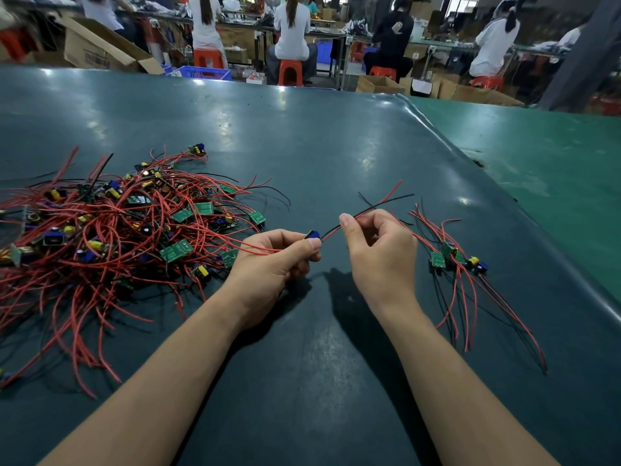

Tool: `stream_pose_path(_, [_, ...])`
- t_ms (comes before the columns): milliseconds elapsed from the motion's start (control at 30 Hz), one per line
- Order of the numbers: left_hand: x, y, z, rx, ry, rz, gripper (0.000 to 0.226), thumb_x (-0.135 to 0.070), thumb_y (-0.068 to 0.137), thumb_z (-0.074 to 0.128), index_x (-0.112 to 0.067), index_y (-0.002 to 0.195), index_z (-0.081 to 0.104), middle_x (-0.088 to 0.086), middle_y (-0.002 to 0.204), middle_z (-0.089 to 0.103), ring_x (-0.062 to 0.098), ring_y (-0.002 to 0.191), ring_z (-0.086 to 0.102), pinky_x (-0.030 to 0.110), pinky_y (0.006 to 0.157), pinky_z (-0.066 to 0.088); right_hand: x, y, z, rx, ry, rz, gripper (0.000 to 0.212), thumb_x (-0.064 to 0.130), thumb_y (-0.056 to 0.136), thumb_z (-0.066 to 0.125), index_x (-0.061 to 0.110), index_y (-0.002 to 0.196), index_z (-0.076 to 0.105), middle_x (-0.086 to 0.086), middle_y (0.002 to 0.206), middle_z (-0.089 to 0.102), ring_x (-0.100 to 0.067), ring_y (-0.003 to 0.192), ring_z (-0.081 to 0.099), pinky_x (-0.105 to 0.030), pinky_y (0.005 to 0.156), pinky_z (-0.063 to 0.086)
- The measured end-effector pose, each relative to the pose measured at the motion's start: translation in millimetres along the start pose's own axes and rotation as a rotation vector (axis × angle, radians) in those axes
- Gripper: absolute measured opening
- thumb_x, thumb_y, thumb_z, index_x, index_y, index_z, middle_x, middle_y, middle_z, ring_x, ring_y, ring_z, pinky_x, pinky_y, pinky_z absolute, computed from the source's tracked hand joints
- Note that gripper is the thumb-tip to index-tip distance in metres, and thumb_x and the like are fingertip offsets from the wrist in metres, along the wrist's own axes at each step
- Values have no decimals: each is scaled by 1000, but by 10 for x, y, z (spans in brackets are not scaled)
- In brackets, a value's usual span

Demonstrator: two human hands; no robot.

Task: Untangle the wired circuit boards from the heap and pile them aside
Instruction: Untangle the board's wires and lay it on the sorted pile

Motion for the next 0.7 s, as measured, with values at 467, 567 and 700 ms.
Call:
stream_pose_path(467, [-2, -10, -4, 50, 46, -4, 20, -21, 65, 76, -6, 75, 69, 12, 70, 67, 14, 54, 48, 22, 55, 38, -41, 51, -23, 106, 42, 52, 37, 23, 91, 68, 13, 61, 48, 8, 49, 45, -15, 48, 41, -29, 50, 34])
stream_pose_path(567, [-8, -13, 0, 54, 34, -6, 18, -21, 65, 76, -7, 75, 70, 12, 71, 67, 15, 55, 48, 23, 55, 38, -65, 75, -14, 145, 368, 321, 31, 20, 89, 69, 13, 62, 56, 3, 49, 52, -12, 40, 44, -18, 41, 33])
stream_pose_path(700, [-6, -6, -10, 57, 37, -15, 15, -18, 68, 75, -6, 76, 70, 12, 70, 67, 15, 55, 49, 21, 54, 40, -74, 73, -25, 117, 153, 144, 34, 23, 90, 67, 5, 63, 55, -7, 53, 53, -22, 49, 51, -28, 48, 40])
Point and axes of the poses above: each hand's wrist, its own y-axis towards the middle knuckle, its own z-axis out of the palm, x = y × z, the point moved 2 cm from there along y, towards the middle knuckle
